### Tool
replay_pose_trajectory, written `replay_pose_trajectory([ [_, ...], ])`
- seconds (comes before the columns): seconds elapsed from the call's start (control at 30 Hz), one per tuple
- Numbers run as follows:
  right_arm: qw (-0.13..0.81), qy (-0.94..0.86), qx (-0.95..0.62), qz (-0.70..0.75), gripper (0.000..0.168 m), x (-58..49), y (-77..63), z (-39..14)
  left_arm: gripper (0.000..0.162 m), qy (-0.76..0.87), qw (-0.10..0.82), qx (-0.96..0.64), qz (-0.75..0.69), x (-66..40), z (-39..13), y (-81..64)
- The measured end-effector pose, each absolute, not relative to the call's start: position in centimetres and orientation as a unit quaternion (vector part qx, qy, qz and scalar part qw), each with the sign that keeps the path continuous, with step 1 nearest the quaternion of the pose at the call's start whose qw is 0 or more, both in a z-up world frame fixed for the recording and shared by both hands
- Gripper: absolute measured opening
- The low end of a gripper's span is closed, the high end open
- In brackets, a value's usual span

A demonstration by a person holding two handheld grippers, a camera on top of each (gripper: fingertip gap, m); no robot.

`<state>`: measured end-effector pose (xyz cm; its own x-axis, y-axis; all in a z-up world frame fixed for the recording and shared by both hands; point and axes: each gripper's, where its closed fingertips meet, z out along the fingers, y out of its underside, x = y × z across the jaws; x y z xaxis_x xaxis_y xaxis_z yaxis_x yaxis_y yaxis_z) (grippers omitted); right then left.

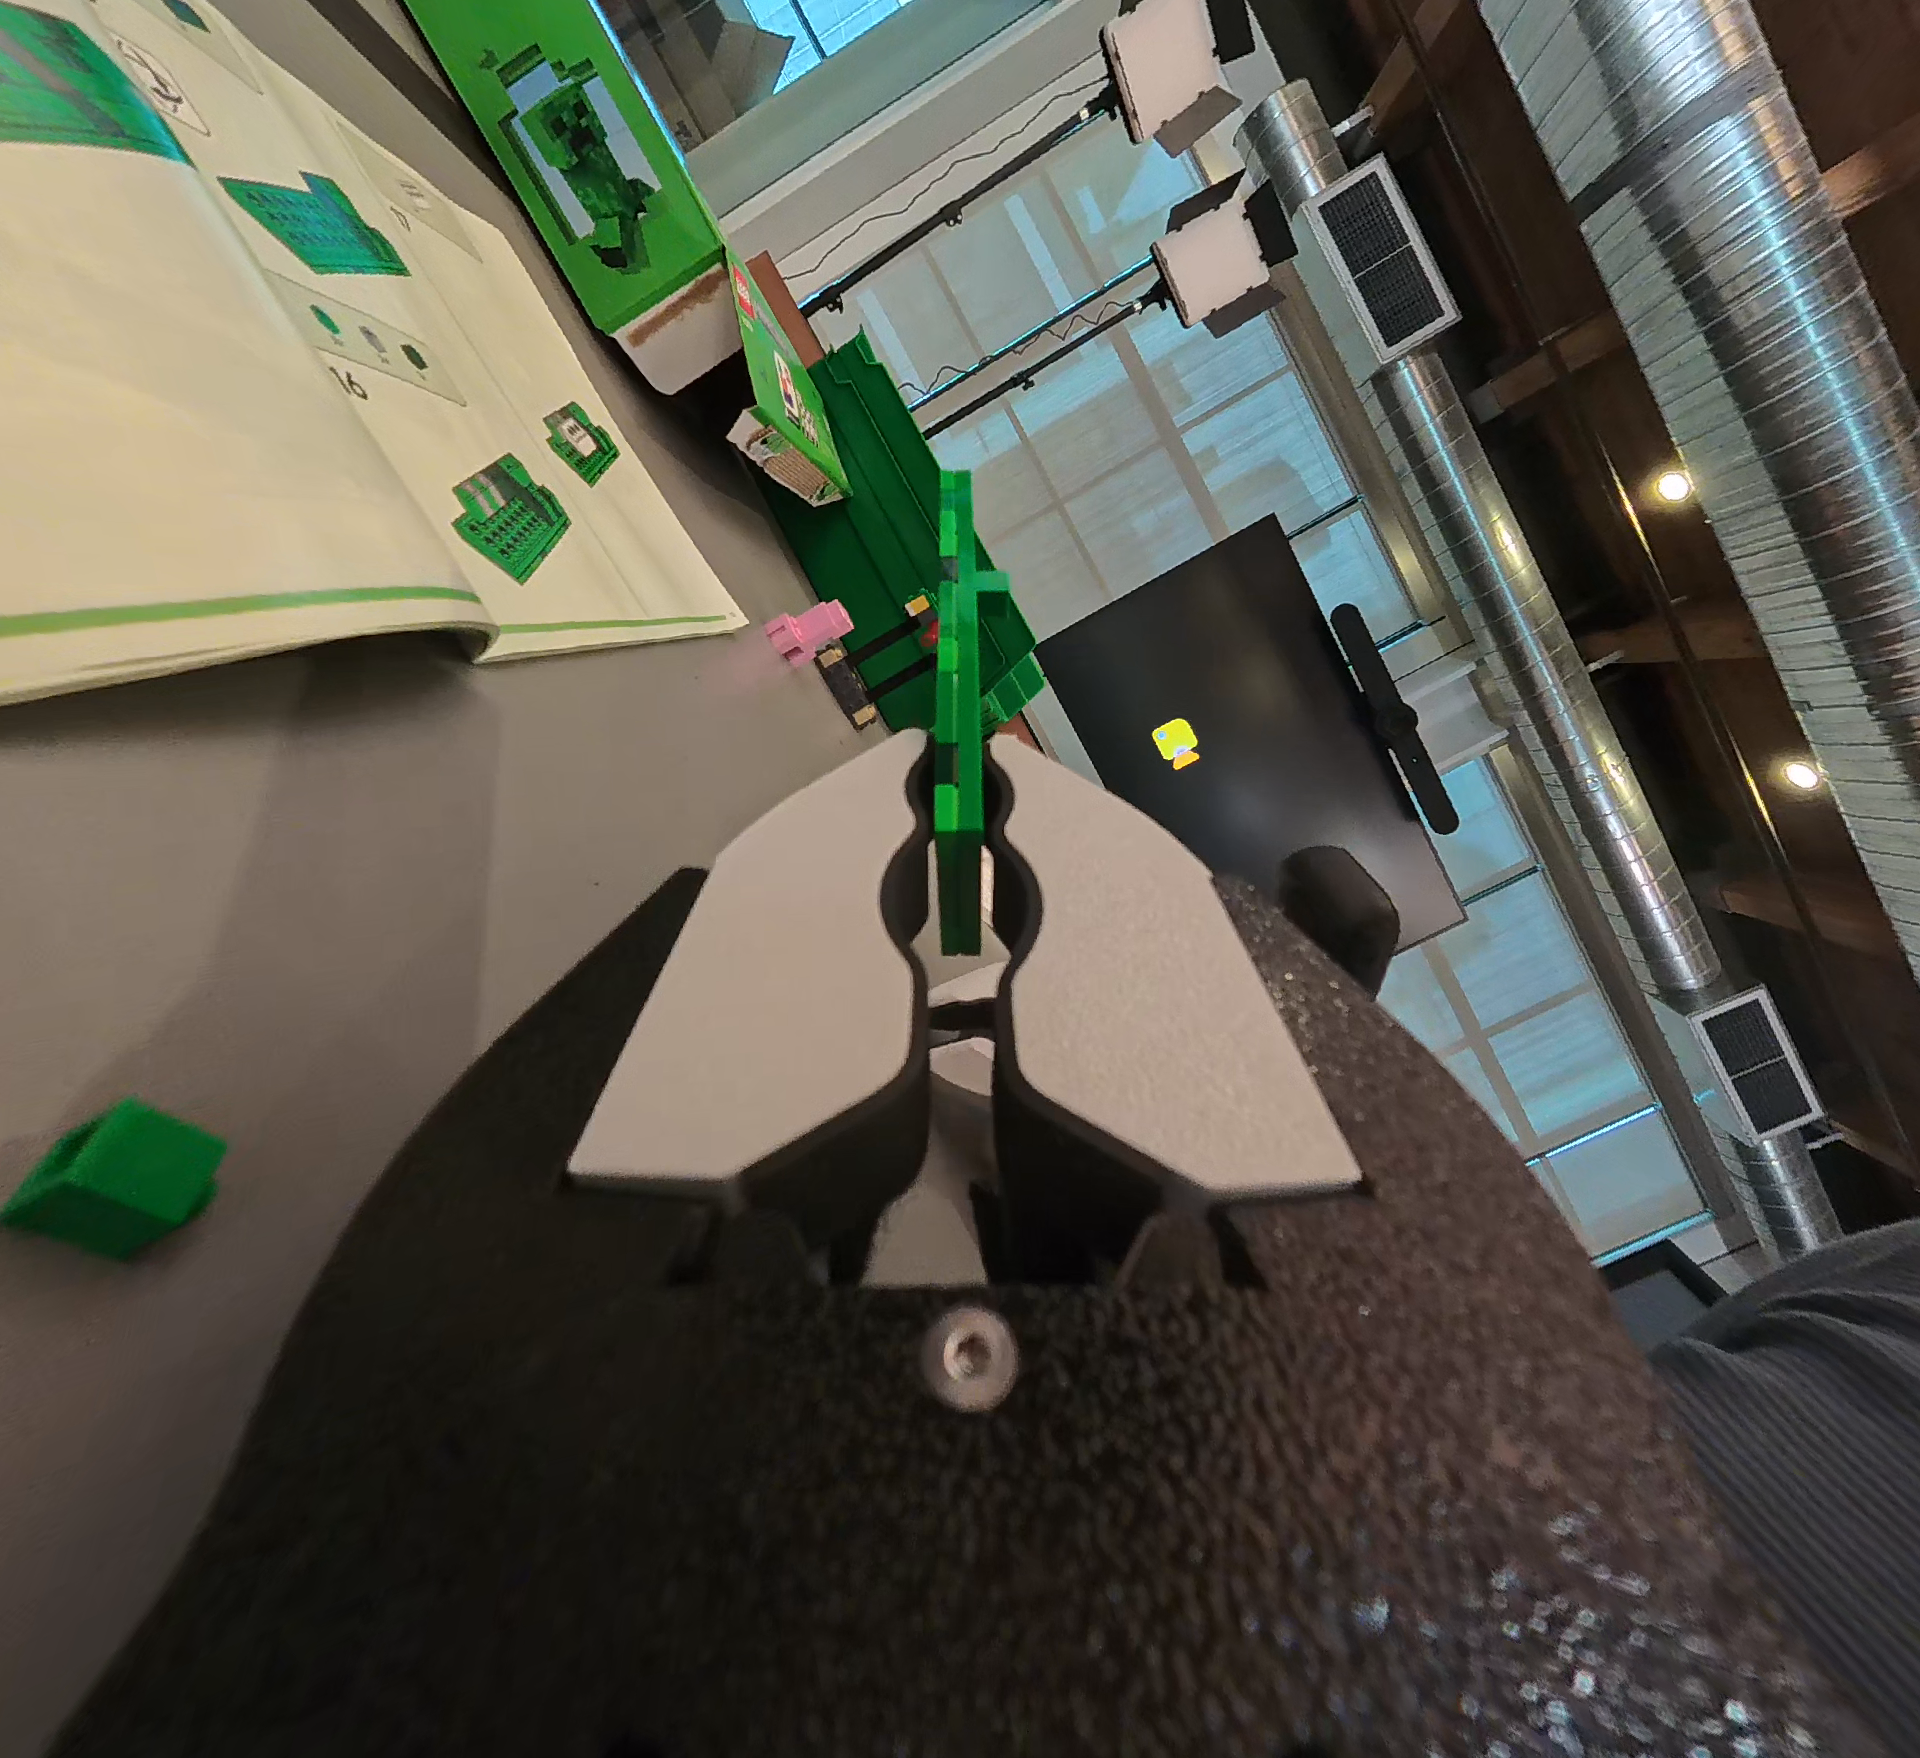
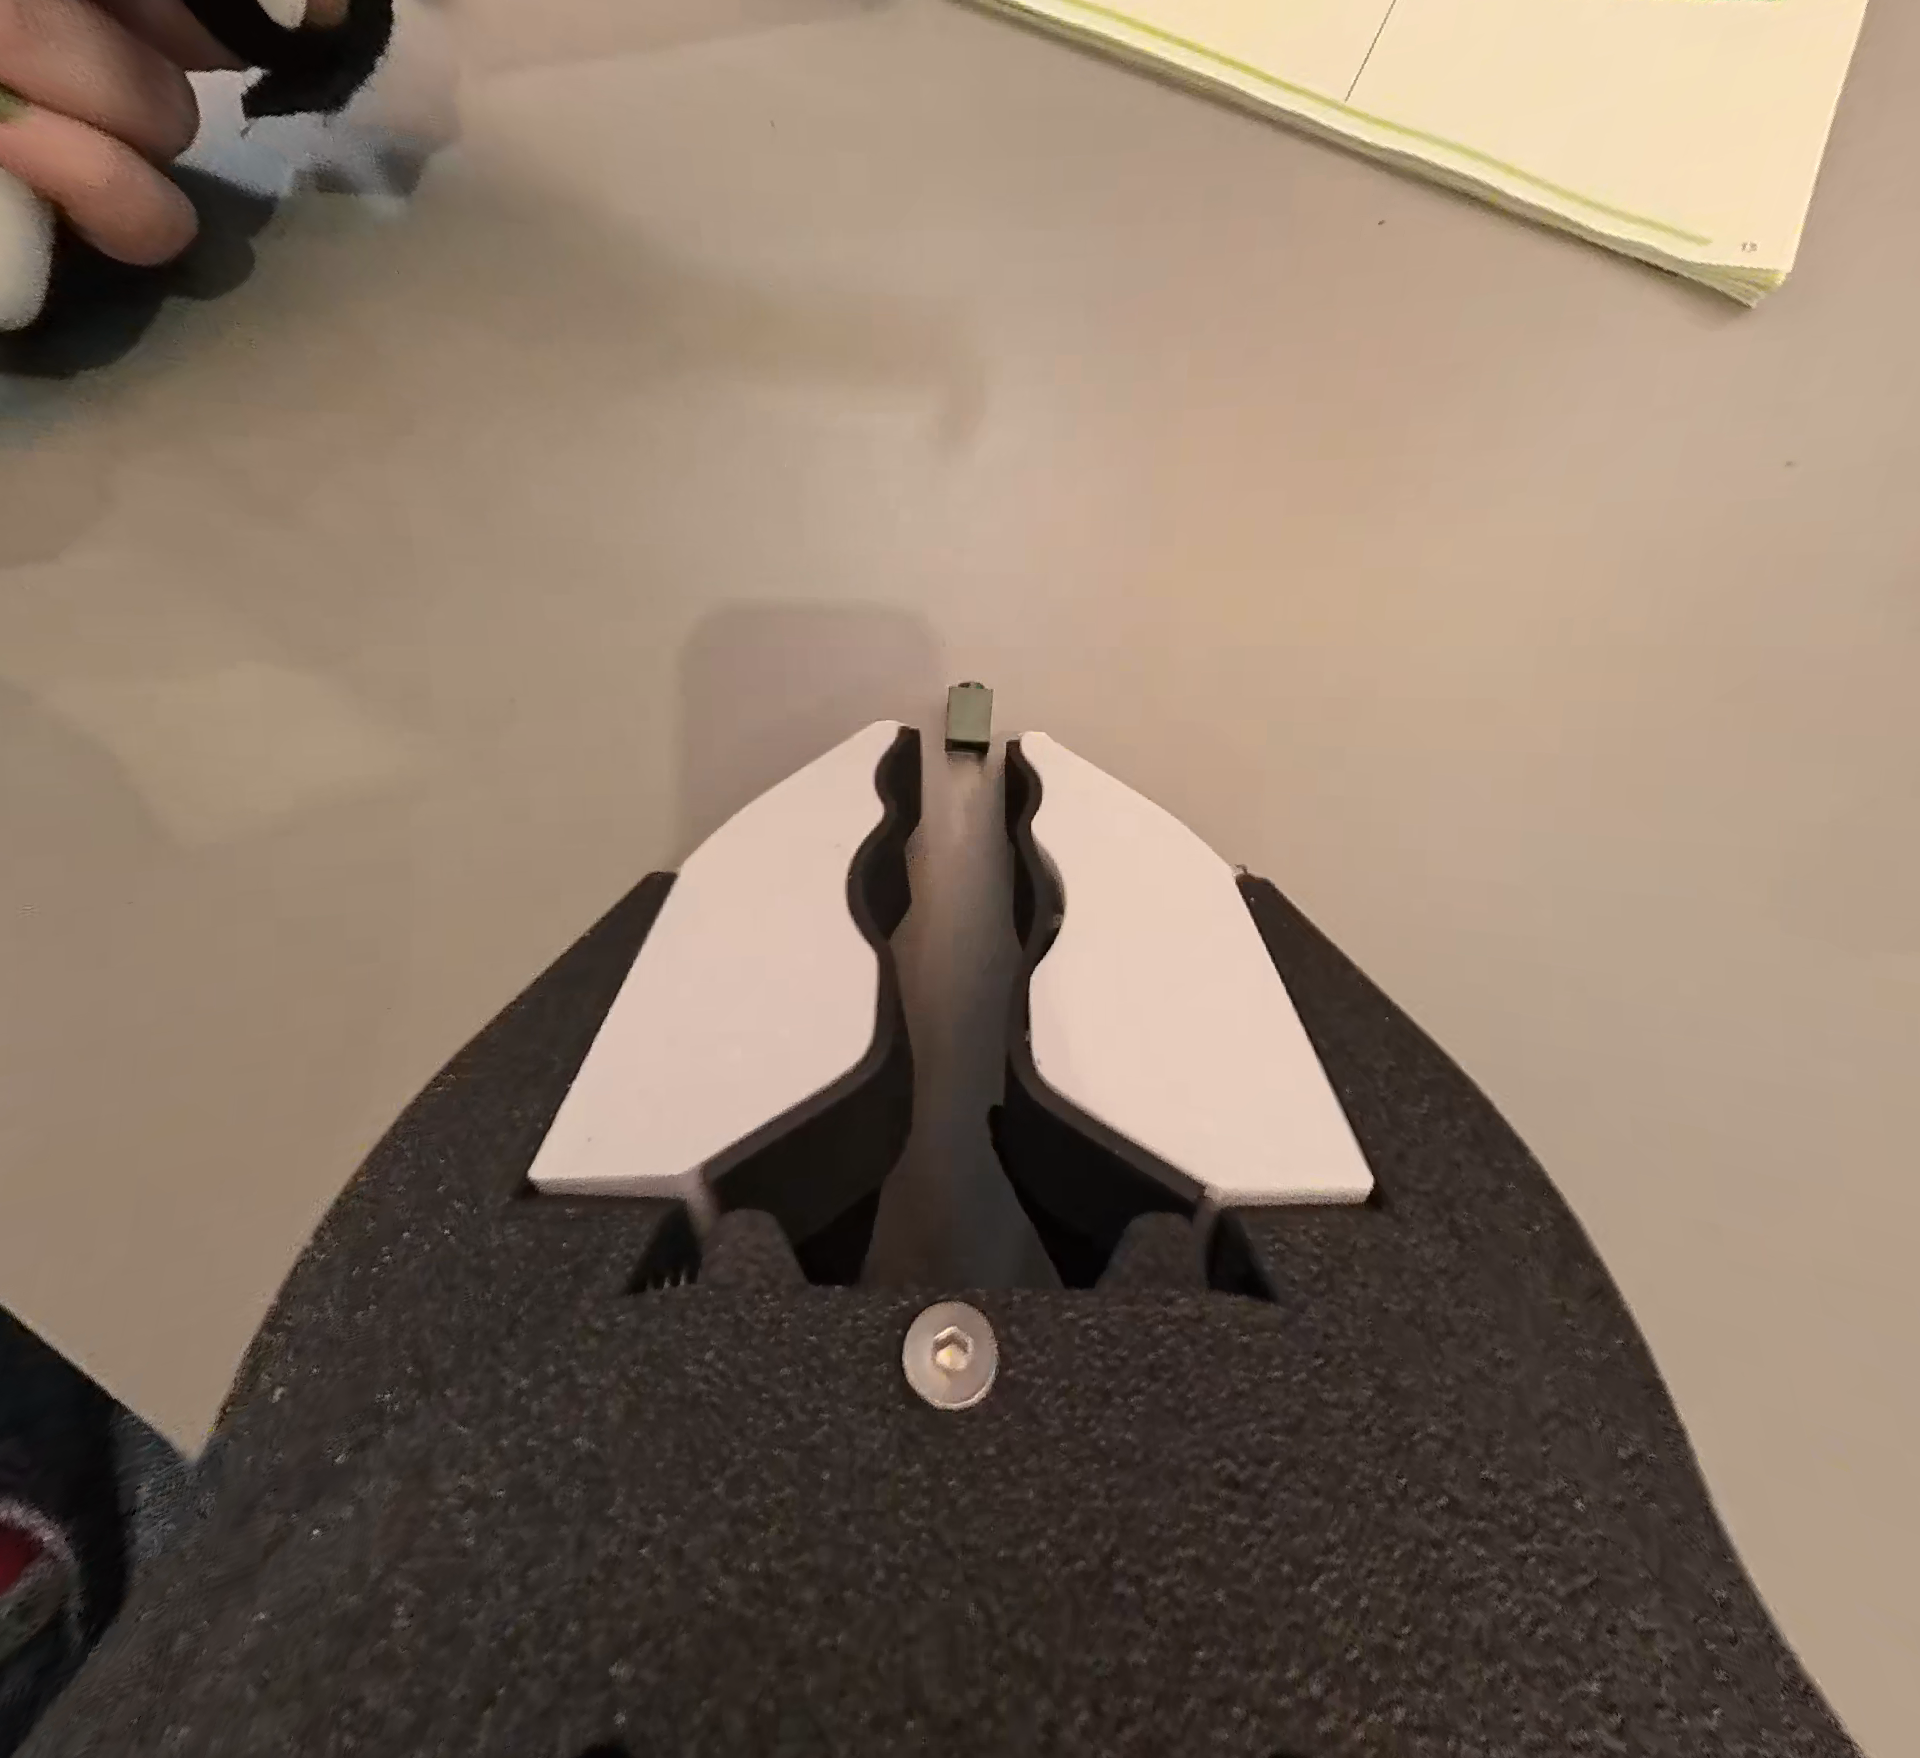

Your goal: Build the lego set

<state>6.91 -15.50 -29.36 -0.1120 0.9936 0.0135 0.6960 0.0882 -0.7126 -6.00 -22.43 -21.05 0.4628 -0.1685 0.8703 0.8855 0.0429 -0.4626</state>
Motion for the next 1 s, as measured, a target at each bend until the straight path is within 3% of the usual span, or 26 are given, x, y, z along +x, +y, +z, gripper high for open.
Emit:
replay_pose_trajectory([
  [0.47, 0.3, -0.685, -0.59, 0.303, 0.008, 5.8, -15.6, -28.6, 0.006, -0.282, 0.665, -0.571, -0.391, -5.4, -20.1, -22.6],
  [0.77, 0.365, -0.653, -0.497, 0.439, 0.008, -2.3, -18.5, -22.2, 0.006, -0.238, 0.713, -0.635, -0.179, -8.6, -19.0, -24.8],
  [1.0, 0.38, -0.652, -0.46, 0.467, 0.008, -5.1, -19.7, -21.7, 0.006, -0.212, 0.698, -0.673, -0.123, -8.5, -20.0, -24.5],
])
